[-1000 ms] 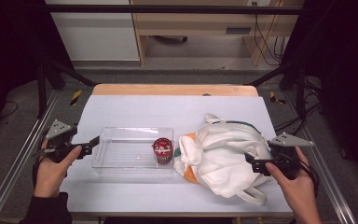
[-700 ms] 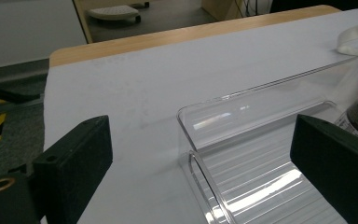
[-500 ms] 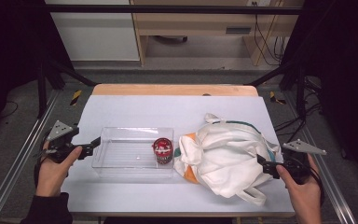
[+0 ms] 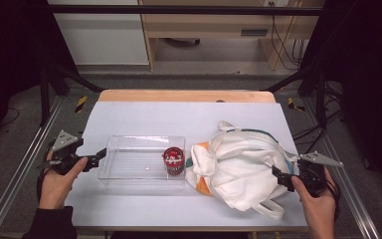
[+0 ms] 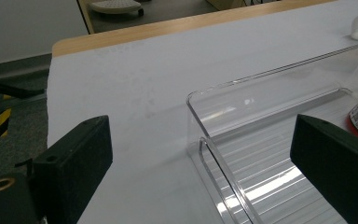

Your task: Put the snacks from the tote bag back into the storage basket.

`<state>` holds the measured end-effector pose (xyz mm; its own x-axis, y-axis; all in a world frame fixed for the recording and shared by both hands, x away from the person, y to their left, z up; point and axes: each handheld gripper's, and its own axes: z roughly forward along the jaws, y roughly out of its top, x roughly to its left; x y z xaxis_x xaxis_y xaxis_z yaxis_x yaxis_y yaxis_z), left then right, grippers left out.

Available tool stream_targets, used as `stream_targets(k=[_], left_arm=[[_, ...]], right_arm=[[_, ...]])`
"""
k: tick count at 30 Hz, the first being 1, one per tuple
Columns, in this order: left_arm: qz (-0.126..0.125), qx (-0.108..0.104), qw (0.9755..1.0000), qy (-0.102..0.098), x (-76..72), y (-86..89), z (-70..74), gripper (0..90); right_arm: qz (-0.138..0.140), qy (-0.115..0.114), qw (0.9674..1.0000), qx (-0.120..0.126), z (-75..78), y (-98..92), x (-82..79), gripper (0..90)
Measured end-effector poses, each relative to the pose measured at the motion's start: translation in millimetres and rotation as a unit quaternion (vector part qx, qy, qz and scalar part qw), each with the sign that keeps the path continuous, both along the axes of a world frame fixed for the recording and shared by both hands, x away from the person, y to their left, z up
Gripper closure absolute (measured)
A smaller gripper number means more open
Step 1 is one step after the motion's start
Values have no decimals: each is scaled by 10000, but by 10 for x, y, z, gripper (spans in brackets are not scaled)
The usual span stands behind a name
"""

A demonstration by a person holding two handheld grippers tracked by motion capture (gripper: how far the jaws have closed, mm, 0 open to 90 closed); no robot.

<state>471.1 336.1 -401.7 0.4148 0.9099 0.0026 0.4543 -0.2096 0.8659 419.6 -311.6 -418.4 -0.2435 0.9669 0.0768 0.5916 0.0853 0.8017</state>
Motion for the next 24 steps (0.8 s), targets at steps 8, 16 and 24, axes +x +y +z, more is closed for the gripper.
stream_targets(k=[8,16,24], left_arm=[[2,14,10000,24,4,4,-10,57],[-6,37,10000,25,7,4,-13,57],[8,10,10000,-2,5,4,-1,57]], right_arm=[[-31,30,10000,60,-62,-2,-9,57],[-44,41,9999,88,-118,13,-29,54],[-35,79,9999,116,-189,52,-47,42]])
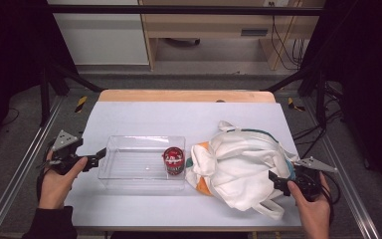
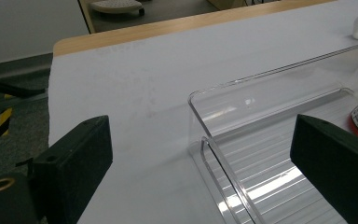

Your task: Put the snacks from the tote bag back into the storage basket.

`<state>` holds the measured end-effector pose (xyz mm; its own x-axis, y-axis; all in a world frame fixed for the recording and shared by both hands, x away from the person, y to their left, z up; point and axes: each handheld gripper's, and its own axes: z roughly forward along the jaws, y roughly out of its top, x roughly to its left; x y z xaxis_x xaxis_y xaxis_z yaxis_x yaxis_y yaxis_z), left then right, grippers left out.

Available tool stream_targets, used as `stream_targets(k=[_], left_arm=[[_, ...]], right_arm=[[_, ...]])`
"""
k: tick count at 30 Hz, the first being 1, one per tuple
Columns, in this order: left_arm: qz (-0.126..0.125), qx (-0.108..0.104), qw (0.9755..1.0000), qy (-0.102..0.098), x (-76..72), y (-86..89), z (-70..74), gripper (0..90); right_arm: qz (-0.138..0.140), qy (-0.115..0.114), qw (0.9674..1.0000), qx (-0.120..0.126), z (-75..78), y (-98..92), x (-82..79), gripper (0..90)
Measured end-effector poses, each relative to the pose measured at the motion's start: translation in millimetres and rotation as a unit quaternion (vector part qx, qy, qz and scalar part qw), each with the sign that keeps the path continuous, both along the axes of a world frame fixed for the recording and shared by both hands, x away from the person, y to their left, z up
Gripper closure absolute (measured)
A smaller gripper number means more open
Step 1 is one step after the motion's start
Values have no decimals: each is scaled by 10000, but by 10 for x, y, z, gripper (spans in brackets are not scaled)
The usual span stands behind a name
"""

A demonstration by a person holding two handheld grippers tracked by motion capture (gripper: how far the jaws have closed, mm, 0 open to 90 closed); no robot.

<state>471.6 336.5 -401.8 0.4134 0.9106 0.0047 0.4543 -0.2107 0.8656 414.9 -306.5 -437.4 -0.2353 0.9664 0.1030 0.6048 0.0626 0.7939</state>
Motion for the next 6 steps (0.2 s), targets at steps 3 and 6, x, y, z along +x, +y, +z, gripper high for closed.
stream_targets(k=[3,6], left_arm=[[-29,43,10000,23,5,-18,-8,57],[-55,71,10000,22,13,-52,-13,57]], right_arm=[[-22,-6,10000,-24,-24,16,-4,36],[-30,-29,10000,-51,-40,27,-15,35]])
